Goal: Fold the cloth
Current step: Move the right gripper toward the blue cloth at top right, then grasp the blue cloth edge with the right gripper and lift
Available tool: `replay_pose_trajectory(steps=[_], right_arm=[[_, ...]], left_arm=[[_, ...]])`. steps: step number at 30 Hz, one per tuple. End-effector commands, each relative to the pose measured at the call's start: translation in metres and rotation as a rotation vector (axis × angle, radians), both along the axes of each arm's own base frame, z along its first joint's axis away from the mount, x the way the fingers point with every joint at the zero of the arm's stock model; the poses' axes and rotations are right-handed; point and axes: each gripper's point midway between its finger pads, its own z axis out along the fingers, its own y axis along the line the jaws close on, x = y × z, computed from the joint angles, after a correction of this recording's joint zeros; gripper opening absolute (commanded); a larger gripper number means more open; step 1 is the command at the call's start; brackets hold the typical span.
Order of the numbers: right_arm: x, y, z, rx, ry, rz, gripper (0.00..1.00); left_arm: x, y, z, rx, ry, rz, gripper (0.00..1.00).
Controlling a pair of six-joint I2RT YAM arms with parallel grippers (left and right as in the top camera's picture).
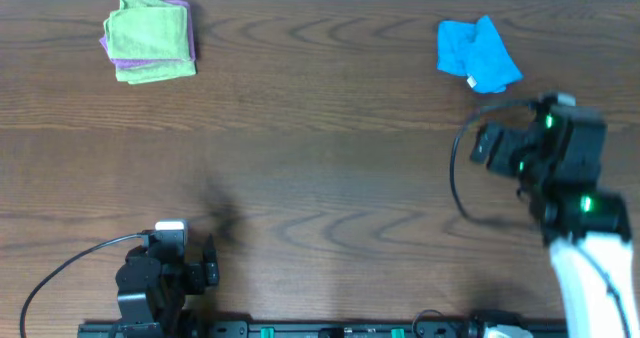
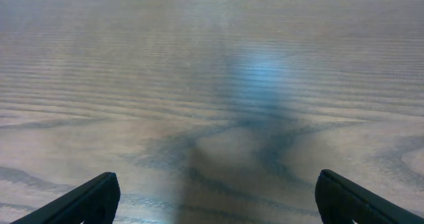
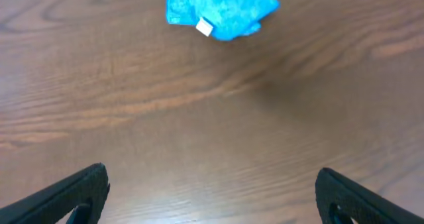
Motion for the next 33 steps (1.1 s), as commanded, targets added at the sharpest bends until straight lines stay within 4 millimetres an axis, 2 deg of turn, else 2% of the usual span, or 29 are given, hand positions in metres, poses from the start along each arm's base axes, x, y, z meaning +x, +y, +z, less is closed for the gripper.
replay_pose_trajectory(steps=[1, 8, 11, 15, 19, 26, 30, 33], right_arm=[[0.029, -0.01, 0.006, -0.018, 0.036, 0.006, 0.99], [0.102, -0.038, -0.008, 0.02, 0.103, -0.001, 0.99], [0.121, -0.046, -0.016, 0.069, 0.108, 0.005, 0.99], [0.129, -0.039, -0.025, 0.134, 0.113, 0.044, 0.99], [0.132, -0.039, -0.023, 0.129, 0.101, 0.046, 0.99], [0.132, -0.06, -0.024, 0.033, 0.106, -0.031, 0.99], [0.155, -0.068, -0.021, 0.037, 0.021, -0.082, 0.99], [0.167, -0.074, -0.03, 0.056, 0.001, -0.127, 0.99]], left_arm=[[-0.01, 0.003, -0.014, 0.022, 0.064, 0.006, 0.95], [-0.01, 0.003, -0.014, 0.022, 0.064, 0.006, 0.96], [-0.01, 0.003, -0.014, 0.022, 0.064, 0.006, 0.95], [-0.01, 0.003, -0.014, 0.022, 0.064, 0.006, 0.95], [-0.01, 0.003, -0.014, 0.022, 0.064, 0.006, 0.95], [-0.01, 0.003, -0.014, 0.022, 0.064, 0.006, 0.95], [-0.01, 0.003, -0.014, 0.022, 0.064, 0.006, 0.95], [-0.01, 0.003, -0.014, 0.022, 0.064, 0.006, 0.96]])
